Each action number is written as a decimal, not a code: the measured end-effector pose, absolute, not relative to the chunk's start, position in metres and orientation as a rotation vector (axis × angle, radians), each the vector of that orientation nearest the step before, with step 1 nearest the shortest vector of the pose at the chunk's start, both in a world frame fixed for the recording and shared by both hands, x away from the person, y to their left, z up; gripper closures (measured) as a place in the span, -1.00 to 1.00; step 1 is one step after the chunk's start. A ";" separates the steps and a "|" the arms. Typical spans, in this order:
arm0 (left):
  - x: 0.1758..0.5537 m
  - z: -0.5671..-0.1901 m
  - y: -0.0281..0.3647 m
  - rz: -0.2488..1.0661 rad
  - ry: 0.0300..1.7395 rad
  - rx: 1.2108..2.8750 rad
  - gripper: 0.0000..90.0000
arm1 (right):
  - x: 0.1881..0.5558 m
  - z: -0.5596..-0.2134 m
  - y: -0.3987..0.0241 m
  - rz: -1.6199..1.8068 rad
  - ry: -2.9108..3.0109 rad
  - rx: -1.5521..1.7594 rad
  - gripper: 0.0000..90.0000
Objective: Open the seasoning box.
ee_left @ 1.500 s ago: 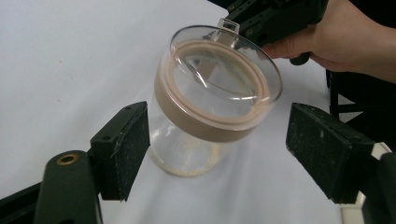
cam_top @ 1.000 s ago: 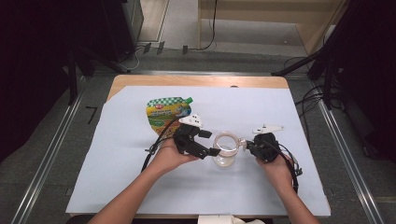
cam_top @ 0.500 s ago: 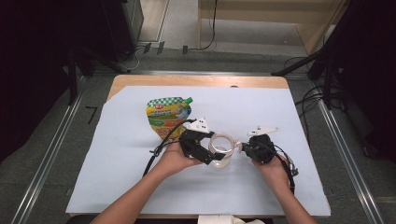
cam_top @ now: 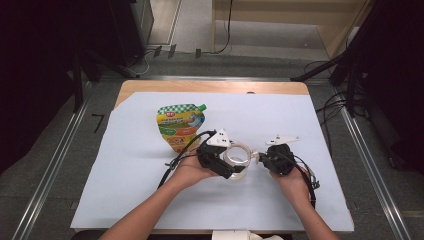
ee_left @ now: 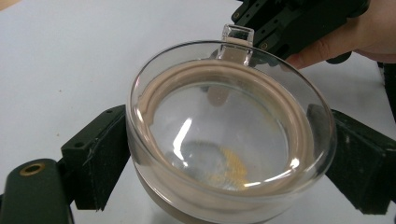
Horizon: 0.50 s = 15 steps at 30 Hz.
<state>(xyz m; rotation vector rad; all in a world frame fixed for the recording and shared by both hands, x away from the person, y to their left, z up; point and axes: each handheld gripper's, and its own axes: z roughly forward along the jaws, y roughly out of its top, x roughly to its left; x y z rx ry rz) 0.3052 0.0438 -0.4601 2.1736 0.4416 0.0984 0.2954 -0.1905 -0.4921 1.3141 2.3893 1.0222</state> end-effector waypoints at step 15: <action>0.305 -0.450 0.040 0.108 0.460 2.204 -0.77 | 0.295 -0.491 -0.193 1.073 2.368 1.342 1.00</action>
